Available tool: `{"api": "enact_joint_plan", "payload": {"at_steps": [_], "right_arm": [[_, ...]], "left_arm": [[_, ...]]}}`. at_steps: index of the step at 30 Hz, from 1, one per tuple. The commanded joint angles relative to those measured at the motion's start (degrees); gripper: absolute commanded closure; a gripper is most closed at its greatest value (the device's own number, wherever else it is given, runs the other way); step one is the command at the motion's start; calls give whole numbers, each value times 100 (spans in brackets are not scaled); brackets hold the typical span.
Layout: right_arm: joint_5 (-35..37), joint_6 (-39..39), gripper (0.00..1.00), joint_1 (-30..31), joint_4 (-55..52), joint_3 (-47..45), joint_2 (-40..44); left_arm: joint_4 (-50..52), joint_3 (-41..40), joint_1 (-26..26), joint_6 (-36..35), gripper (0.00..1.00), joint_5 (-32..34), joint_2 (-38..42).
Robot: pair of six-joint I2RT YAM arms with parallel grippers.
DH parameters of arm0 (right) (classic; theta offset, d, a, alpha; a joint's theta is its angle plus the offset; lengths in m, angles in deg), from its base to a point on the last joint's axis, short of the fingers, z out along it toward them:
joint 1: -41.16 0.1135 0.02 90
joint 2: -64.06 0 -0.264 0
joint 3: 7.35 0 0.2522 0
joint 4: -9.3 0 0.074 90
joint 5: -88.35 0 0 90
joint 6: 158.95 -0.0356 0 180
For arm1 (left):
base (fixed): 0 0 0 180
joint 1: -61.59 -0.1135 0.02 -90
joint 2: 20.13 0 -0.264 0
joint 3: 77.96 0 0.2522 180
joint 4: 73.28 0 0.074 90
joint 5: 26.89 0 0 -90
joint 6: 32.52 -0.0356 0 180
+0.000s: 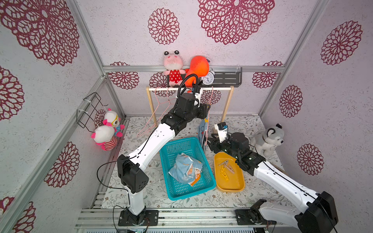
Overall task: Remove the clothespins securing towels to the hanger
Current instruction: Pick up the hanger from the clothesline.
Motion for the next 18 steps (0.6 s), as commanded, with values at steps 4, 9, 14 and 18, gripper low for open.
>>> {"api": "enact_joint_plan", "payload": {"at_steps": [4, 9, 14, 18], "right_arm": [[-82, -112, 46, 68, 278, 156, -27], [-38, -85, 46, 66, 246, 196, -25], [-36, -61, 46, 66, 245, 239, -51], [-33, -51, 47, 67, 241, 261, -74]], "left_arm": [[-43, 665, 20, 17, 49, -7, -535], [76, 1021, 15, -8, 52, 56, -931], [72, 1133, 10, -3, 57, 140, -1088], [38, 1158, 9, 6, 66, 167, -1119]]}}
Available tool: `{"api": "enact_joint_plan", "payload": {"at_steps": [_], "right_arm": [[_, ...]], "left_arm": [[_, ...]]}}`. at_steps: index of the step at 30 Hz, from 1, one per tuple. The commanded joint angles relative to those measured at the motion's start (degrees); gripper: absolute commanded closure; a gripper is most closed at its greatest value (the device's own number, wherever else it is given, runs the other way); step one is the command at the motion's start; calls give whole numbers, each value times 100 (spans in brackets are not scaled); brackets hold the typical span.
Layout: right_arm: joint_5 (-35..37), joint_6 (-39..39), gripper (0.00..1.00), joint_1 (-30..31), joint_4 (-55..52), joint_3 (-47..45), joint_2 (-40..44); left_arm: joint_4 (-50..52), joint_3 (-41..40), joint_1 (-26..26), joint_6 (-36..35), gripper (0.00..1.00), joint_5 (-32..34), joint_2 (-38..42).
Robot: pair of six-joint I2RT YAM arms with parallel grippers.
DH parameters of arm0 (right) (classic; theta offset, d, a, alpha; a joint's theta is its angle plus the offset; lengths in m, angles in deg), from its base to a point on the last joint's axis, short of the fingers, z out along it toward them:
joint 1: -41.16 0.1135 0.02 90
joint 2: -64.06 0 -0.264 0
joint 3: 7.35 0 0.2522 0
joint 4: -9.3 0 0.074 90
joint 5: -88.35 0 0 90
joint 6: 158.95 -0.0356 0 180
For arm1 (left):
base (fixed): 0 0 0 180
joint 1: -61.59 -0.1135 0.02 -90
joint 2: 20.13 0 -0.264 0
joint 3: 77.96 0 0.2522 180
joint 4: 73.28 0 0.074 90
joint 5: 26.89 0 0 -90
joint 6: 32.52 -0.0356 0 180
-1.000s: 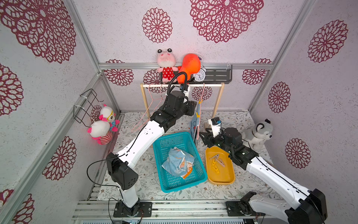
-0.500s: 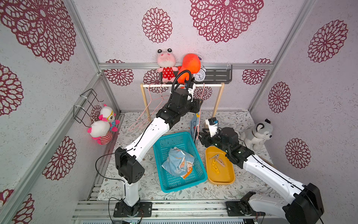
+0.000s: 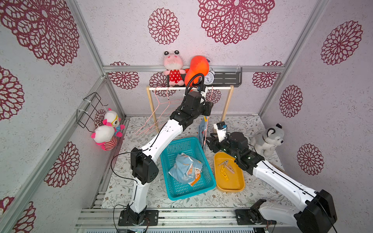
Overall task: Remove the clothespins securing towels to the hanger
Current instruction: Pick up the hanger from the clothesline.
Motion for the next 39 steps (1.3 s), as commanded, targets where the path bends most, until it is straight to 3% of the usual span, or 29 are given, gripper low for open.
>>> {"api": "enact_joint_plan", "payload": {"at_steps": [1, 10, 20, 30, 39], "right_arm": [[-37, -52, 47, 33, 174, 194, -8], [160, 34, 47, 33, -6, 228, 105], [1044, 269, 41, 10, -591, 206, 612], [1307, 500, 40, -255, -973, 53, 1234], [1097, 735, 40, -326, -1224, 175, 1322]], "left_arm": [[-22, 112, 10, 36, 67, 101, -64], [-22, 83, 9, 28, 79, 151, -55], [29, 90, 10, -28, 98, 213, -7], [319, 228, 9, -360, 100, 442, 235], [685, 465, -32, -763, 100, 563, 881]]}}
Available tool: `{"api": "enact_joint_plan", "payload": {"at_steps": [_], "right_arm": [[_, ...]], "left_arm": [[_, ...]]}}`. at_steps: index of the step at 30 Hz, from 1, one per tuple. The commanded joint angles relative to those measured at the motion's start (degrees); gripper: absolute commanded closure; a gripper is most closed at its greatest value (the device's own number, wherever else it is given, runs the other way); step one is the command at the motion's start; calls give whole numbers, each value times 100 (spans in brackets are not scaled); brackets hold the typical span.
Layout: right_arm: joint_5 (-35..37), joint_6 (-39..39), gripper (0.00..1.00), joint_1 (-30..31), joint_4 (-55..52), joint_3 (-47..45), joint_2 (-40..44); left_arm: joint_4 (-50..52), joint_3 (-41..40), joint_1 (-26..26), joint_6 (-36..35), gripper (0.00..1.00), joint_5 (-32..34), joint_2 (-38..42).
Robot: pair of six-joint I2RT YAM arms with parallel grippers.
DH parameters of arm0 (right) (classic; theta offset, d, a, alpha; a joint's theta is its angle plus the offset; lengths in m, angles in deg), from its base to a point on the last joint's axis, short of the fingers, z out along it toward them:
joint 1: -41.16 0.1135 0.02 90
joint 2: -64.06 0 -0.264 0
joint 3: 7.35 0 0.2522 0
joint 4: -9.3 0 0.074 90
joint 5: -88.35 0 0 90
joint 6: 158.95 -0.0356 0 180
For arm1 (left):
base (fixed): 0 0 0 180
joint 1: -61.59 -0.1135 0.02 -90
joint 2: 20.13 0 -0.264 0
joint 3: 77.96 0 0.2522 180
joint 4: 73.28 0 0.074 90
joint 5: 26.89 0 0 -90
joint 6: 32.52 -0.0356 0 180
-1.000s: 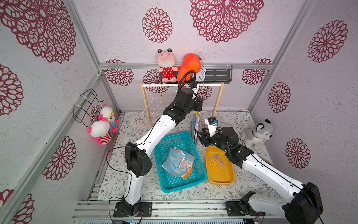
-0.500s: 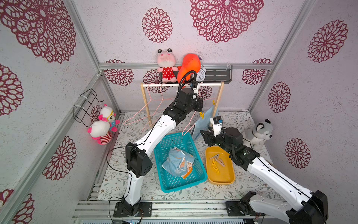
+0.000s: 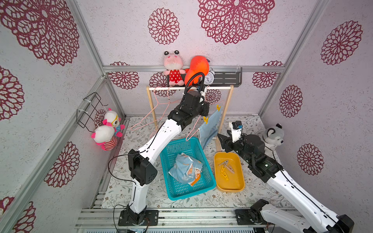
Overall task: Remove the clothespins securing towels to the hanger
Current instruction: Pick up the hanger from the clothesline.
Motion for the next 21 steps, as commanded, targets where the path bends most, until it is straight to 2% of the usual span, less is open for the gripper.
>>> {"api": "enact_joint_plan", "payload": {"at_steps": [1, 5, 12, 16, 21], "right_arm": [[-141, 217, 40, -36, -196, 187, 6], [-395, 368, 41, -31, -219, 334, -34], [-777, 551, 41, -45, -367, 687, -83], [-1181, 674, 41, -45, -350, 878, -135], [-1631, 791, 41, -45, -385, 1069, -273]], "left_arm": [[118, 452, -57, -235, 100, -31, 609], [585, 783, -166, -283, 100, -332, 790], [1255, 833, -482, -258, 100, -887, 1306], [1892, 1121, -850, -130, 100, -1540, 1469], [2505, 1017, -1127, -188, 100, -2256, 1738]]}}
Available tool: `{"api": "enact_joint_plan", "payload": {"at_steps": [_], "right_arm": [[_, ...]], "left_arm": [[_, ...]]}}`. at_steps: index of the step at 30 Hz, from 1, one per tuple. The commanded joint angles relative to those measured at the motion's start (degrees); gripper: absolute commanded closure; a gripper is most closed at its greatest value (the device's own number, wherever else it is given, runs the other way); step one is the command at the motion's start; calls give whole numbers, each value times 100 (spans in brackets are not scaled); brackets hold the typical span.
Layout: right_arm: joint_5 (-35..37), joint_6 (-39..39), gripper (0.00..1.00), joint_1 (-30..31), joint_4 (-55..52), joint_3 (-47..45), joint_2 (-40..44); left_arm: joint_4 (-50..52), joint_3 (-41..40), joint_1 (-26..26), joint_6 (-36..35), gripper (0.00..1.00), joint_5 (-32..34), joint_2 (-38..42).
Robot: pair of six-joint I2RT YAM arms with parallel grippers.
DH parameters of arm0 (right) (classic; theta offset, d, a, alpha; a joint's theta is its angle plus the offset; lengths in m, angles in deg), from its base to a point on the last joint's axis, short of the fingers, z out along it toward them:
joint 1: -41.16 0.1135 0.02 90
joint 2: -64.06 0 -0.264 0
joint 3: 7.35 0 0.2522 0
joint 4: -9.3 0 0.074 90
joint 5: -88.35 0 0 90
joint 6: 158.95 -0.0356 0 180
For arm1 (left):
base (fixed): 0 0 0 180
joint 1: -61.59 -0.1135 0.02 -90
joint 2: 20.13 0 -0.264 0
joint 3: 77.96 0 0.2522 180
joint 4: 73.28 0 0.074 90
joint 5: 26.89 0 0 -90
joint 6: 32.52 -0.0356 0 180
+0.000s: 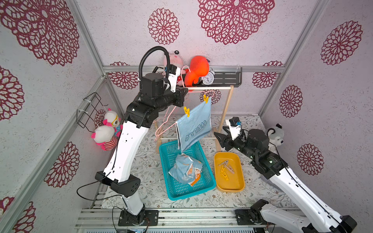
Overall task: Remove the clothespins securing towels to the hanger
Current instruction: Pick up the hanger from the clothesline.
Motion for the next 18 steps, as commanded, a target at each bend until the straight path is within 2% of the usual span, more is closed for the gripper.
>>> {"api": "enact_joint_plan", "payload": {"at_steps": [1, 3, 6, 11, 18], "right_arm": [[-512, 206, 41, -25, 6, 227, -66], [-626, 253, 41, -21, -7, 249, -77], [-869, 334, 41, -25, -93, 322, -121], [-1807, 561, 41, -25, -390, 568, -305], [-2226, 897, 44, 120, -791, 921, -678]], "left_arm": [[641, 4, -149, -24, 100, -786, 251], [924, -90, -269, -162, 100, -1061, 367], [909, -708, -540, -264, 100, -1622, 737], [-6, -2436, -980, -308, 100, -2763, 1496], [-824, -3821, -1298, -298, 100, -3523, 1682]]}}
